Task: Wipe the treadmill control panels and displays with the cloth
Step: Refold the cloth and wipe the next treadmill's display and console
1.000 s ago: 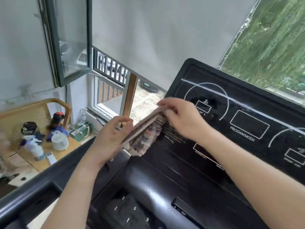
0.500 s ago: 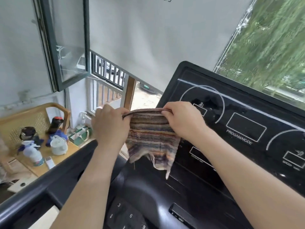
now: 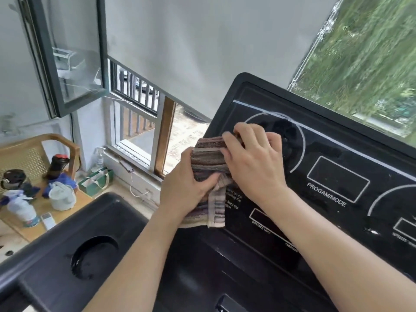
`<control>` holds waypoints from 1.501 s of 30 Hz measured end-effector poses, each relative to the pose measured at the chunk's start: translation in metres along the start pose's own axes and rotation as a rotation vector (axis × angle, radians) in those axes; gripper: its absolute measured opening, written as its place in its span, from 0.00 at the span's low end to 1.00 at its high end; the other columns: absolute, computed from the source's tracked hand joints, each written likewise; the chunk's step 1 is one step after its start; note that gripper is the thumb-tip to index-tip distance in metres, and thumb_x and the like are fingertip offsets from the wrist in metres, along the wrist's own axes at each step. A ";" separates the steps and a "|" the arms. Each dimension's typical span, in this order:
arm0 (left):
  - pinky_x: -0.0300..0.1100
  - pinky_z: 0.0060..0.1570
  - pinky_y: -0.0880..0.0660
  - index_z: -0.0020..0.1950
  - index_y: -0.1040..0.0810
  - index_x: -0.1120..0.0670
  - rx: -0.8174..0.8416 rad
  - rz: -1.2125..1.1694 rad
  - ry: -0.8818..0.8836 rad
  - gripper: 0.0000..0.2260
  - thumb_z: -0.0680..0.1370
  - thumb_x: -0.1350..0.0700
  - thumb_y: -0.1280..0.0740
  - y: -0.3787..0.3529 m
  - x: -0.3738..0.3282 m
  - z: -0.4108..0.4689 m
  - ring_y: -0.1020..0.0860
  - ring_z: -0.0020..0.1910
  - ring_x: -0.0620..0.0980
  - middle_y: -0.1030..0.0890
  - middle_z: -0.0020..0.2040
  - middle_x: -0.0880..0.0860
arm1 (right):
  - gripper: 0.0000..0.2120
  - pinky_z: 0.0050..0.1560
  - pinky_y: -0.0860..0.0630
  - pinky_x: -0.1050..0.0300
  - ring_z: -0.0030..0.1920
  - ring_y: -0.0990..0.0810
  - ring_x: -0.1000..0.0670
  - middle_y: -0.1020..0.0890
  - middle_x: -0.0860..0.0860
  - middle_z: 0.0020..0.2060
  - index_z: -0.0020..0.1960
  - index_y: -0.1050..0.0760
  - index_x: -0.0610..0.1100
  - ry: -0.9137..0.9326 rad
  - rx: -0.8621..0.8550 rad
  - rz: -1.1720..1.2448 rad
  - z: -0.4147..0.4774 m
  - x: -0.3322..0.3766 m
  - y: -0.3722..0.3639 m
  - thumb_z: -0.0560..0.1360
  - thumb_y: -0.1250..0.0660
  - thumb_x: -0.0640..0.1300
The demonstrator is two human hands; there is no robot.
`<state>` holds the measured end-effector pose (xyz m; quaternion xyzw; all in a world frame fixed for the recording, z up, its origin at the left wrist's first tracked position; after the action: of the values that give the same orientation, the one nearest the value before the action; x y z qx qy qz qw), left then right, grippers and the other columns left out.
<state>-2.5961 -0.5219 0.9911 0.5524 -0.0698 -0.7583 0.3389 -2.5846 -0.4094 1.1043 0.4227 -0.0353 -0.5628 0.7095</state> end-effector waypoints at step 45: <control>0.29 0.54 0.33 0.54 0.16 0.54 -0.262 -0.071 -0.325 0.07 0.77 0.57 0.31 0.025 -0.063 -0.006 0.26 0.53 0.46 0.19 0.51 0.49 | 0.33 0.73 0.43 0.41 0.75 0.43 0.35 0.42 0.36 0.75 0.76 0.41 0.37 0.053 0.267 -0.030 -0.084 0.018 -0.013 0.78 0.42 0.56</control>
<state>-2.5700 -0.5019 1.0506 0.3763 -0.0049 -0.8514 0.3654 -2.5439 -0.3773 1.0342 0.5285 -0.0846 -0.5523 0.6391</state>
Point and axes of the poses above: each hand's wrist, its own z-axis towards the middle knuckle, its own y-axis out of the back of the hand, x = y × z, the point moved 9 cm from there along z, towards the middle knuckle
